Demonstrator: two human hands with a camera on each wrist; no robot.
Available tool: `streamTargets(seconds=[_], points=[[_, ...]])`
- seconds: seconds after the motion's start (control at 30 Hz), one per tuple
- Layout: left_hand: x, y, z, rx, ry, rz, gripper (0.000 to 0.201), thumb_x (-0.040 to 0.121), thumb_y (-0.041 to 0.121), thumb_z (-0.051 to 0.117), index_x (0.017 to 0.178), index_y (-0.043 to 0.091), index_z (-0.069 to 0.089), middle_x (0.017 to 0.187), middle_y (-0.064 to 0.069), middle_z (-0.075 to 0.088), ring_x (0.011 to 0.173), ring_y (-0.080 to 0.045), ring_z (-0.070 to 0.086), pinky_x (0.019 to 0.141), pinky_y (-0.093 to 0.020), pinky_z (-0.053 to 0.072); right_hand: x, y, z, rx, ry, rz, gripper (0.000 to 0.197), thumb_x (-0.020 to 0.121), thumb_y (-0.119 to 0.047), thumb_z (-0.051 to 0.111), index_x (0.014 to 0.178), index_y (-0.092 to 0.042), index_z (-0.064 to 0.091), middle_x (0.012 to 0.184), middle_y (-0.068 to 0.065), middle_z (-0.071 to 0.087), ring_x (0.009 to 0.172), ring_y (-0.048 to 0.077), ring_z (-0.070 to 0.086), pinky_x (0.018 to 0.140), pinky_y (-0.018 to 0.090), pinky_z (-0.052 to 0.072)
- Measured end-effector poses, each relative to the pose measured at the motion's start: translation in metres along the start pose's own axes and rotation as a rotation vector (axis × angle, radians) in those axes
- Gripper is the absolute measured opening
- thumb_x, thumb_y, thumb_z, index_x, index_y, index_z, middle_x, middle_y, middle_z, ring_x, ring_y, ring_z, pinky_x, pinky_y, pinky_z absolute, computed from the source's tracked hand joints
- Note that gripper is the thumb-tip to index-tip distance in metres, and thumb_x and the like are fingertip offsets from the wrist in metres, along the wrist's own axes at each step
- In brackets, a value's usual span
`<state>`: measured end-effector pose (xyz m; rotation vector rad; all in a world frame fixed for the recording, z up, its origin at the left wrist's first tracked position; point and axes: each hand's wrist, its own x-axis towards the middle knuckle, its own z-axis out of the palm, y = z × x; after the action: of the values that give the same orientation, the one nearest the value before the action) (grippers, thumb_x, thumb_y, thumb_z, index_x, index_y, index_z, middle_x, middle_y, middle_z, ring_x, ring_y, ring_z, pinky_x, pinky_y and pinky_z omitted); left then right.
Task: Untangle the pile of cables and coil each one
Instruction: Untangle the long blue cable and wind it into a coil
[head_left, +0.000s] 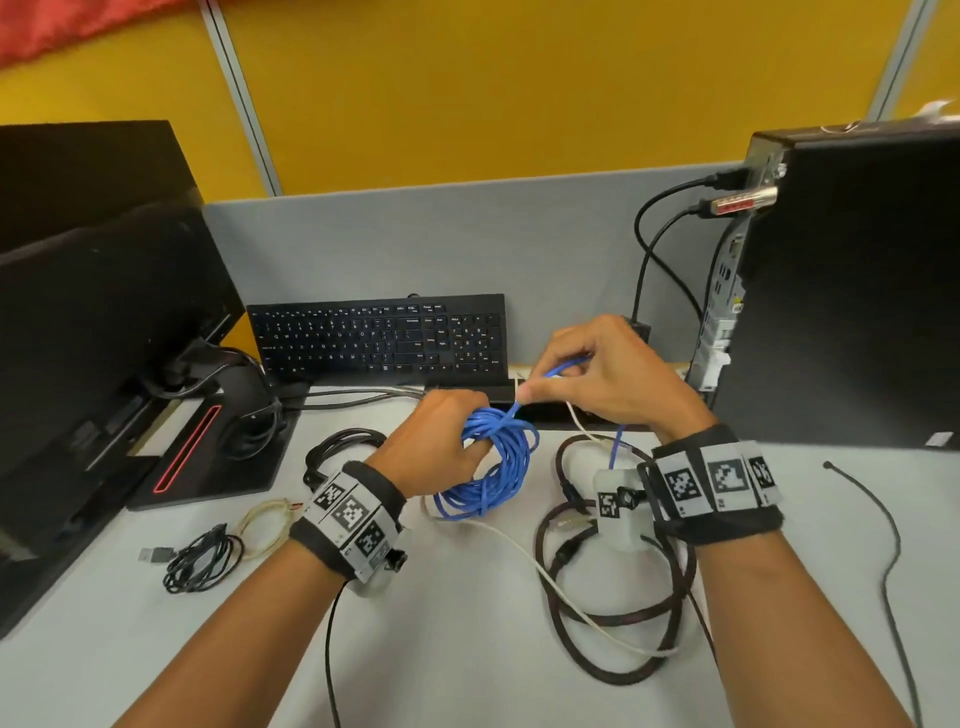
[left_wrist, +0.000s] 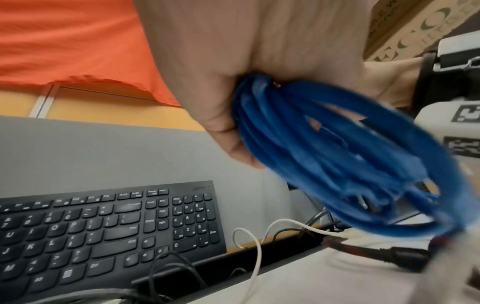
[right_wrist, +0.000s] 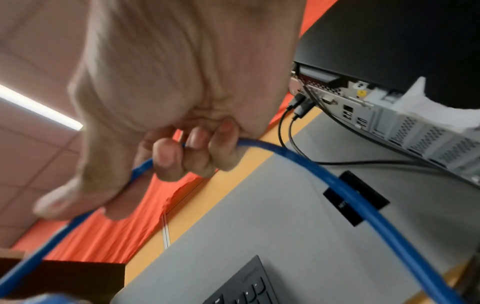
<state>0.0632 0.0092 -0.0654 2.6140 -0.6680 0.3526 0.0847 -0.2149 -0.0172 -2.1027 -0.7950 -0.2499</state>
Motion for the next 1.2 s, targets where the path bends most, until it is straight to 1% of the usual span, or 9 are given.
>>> streamTargets(seconds=[0.1,0.3,0.5,0.6,0.73,0.87,1.07,1.13,1.2], points=[[0.002,-0.001,-0.005,-0.03,0.054,0.012,0.013,0.085,0.013,0.07,0.082,0.018,0.057,0.072,0.013,0.05,0.064,-0.005,0.048,0.058,-0.02,0.031,0.002,0.004,0.0,0.028,0.163,-0.038,0.014,0.074,-0.03,0.09,0.071,-0.021,0.08,0.061,-0.009,0.058,0.054,0.005,0.044,0.055,0.017,0.034],[0.002,0.007,-0.019,-0.073,0.044,0.101,0.018,0.087,0.026,0.075,0.098,0.017,0.062,0.082,0.014,0.054,0.071,-0.003,0.053,0.063,-0.02,0.041,0.004,-0.002,-0.005,-0.018,0.354,-0.123,0.018,0.075,-0.028,0.089,0.075,-0.012,0.08,0.063,0.007,0.056,0.056,0.009,0.039,0.056,0.027,0.033],[-0.005,0.019,-0.026,-0.149,0.069,0.239,0.027,0.096,0.017,0.061,0.123,0.018,0.057,0.096,0.01,0.063,0.083,-0.006,0.058,0.074,-0.019,0.045,0.003,-0.013,-0.01,0.016,0.438,-0.19,0.016,0.076,-0.026,0.088,0.077,-0.012,0.081,0.06,0.008,0.053,0.057,0.01,0.04,0.056,0.024,0.033],[-0.01,0.023,-0.023,-0.2,0.099,0.274,0.017,0.097,0.015,0.057,0.114,0.011,0.06,0.091,0.007,0.058,0.078,-0.009,0.053,0.072,-0.016,0.041,0.003,-0.017,-0.01,-0.009,0.45,-0.195,0.017,0.076,-0.026,0.088,0.078,-0.012,0.08,0.062,0.009,0.051,0.062,0.015,0.043,0.061,0.028,0.036],[-0.014,0.027,-0.018,-0.243,0.117,0.298,0.025,0.102,0.035,0.049,0.109,0.014,0.06,0.087,0.015,0.054,0.075,-0.008,0.053,0.071,-0.012,0.039,0.001,-0.018,-0.014,-0.096,0.476,-0.207,0.021,0.075,-0.033,0.087,0.078,-0.013,0.081,0.064,0.008,0.051,0.07,0.019,0.045,0.068,0.035,0.038],[-0.001,0.019,-0.022,-0.177,0.205,0.311,0.029,0.105,0.025,0.045,0.113,0.006,0.064,0.092,0.005,0.062,0.078,-0.005,0.056,0.075,-0.013,0.042,0.0,-0.01,-0.018,-0.104,0.537,-0.162,0.027,0.073,-0.037,0.088,0.078,-0.011,0.079,0.064,0.008,0.05,0.07,0.015,0.041,0.065,0.032,0.035],[0.012,0.001,-0.018,-0.339,0.491,0.14,0.02,0.104,0.02,0.046,0.105,0.013,0.066,0.069,0.021,0.055,0.061,0.0,0.05,0.061,-0.016,0.039,-0.006,0.028,-0.039,-0.231,0.413,0.024,0.02,0.097,-0.026,0.068,0.091,-0.007,0.072,0.08,0.014,0.065,0.076,0.028,0.056,0.074,0.041,0.048],[0.019,-0.003,-0.018,-0.389,0.546,0.085,0.02,0.105,0.021,0.045,0.105,0.017,0.065,0.066,0.016,0.053,0.058,-0.004,0.047,0.058,-0.027,0.043,-0.006,0.038,-0.038,-0.247,0.321,0.115,0.025,0.1,-0.03,0.062,0.088,-0.011,0.072,0.077,0.012,0.067,0.073,0.027,0.06,0.068,0.033,0.049],[0.025,-0.005,-0.019,-0.421,0.577,0.045,0.021,0.105,0.022,0.044,0.104,0.017,0.064,0.064,0.01,0.049,0.056,-0.013,0.044,0.055,-0.037,0.044,-0.003,0.046,-0.032,-0.219,0.224,0.204,0.032,0.102,-0.034,0.058,0.084,-0.011,0.071,0.072,0.001,0.069,0.065,0.012,0.064,0.061,0.02,0.051]])
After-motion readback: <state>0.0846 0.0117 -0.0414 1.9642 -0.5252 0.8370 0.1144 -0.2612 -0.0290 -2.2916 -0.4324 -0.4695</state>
